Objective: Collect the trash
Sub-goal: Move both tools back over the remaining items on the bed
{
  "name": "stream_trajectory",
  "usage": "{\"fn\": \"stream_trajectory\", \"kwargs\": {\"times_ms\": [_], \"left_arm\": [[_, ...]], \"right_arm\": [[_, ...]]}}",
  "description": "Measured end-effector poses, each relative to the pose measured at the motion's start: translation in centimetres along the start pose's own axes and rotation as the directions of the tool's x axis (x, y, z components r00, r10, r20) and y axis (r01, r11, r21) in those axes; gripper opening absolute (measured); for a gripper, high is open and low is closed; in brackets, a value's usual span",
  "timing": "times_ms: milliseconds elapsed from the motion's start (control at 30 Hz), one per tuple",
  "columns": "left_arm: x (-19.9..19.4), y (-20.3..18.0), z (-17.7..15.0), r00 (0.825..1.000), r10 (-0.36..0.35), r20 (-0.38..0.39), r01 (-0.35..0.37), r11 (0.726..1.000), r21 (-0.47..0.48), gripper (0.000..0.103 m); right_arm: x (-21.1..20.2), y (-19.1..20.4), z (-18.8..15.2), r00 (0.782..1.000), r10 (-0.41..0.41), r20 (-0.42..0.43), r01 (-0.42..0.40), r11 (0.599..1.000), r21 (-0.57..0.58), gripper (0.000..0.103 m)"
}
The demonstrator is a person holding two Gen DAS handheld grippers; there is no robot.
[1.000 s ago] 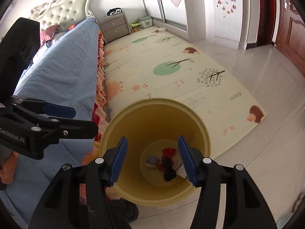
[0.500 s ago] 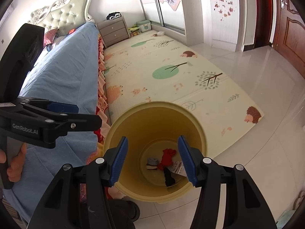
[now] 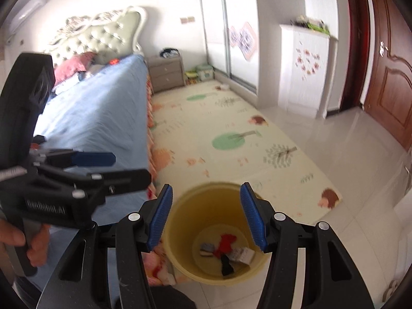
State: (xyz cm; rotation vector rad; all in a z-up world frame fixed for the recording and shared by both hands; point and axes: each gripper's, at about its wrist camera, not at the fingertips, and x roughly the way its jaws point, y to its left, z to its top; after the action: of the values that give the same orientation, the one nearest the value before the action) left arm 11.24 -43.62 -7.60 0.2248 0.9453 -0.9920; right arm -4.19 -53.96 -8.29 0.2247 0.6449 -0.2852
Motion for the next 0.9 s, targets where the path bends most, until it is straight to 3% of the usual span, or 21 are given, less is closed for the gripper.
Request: {"fn": "stream_trajectory", "kwargs": {"times_ms": [100, 167, 200, 300, 467, 633, 700, 767, 833, 900], "left_arm": [[-3.7, 1.0, -1.2, 0.996, 0.047, 0.081, -0.046, 0.999, -0.008, 0.092], [-6.6, 2.0, -2.1, 0.985, 0.097, 0.146, -0.095, 0.995, -0.018, 0.093], [-8.1, 2.7, -2.7, 0.976, 0.125, 0.177, -0.122, 0.992, -0.027, 0.099], [-12.5, 4.7, -4.6, 0.937, 0.221, 0.269, -0.205, 0.975, -0.086, 0.099], [-19.6, 8.3, -8.5, 0.846, 0.379, 0.375, -0.315, 0.923, -0.222, 0.099], [-24.2, 11.4, -12.4, 0.778, 0.509, 0.368, -0.409, 0.855, -0.318, 0.099], [-25.5, 12.9, -13.7, 0.760, 0.548, 0.349, -0.445, 0.830, -0.336, 0.099], [-26.9, 14.9, -15.4, 0.751, 0.578, 0.320, -0.475, 0.809, -0.347, 0.099], [-27.5, 16.3, -16.6, 0.745, 0.602, 0.289, -0.502, 0.790, -0.351, 0.099], [-28.1, 17.6, -17.8, 0.744, 0.610, 0.273, -0.515, 0.784, -0.347, 0.099]], "right_arm": [[-1.3, 2.5, 0.4, 0.999, 0.014, 0.052, -0.011, 0.999, -0.043, 0.057], [-2.0, 4.4, 0.5, 0.995, 0.036, 0.089, -0.030, 0.997, -0.070, 0.061], [-2.3, 5.2, 0.7, 0.993, 0.052, 0.103, -0.044, 0.996, -0.079, 0.061], [-2.7, 7.9, 1.0, 0.985, 0.102, 0.136, -0.088, 0.991, -0.106, 0.061], [-3.0, 13.0, 0.9, 0.967, 0.205, 0.152, -0.179, 0.970, -0.167, 0.061], [-3.3, 18.7, 1.2, 0.939, 0.307, 0.158, -0.273, 0.940, -0.203, 0.071], [-3.7, 20.8, 1.1, 0.927, 0.331, 0.175, -0.291, 0.931, -0.219, 0.083], [-4.0, 22.4, 1.2, 0.910, 0.364, 0.196, -0.319, 0.920, -0.229, 0.096], [-4.4, 23.7, 1.2, 0.886, 0.411, 0.214, -0.360, 0.901, -0.241, 0.095], [-4.4, 24.9, 1.2, 0.882, 0.427, 0.201, -0.373, 0.892, -0.257, 0.095]]}}
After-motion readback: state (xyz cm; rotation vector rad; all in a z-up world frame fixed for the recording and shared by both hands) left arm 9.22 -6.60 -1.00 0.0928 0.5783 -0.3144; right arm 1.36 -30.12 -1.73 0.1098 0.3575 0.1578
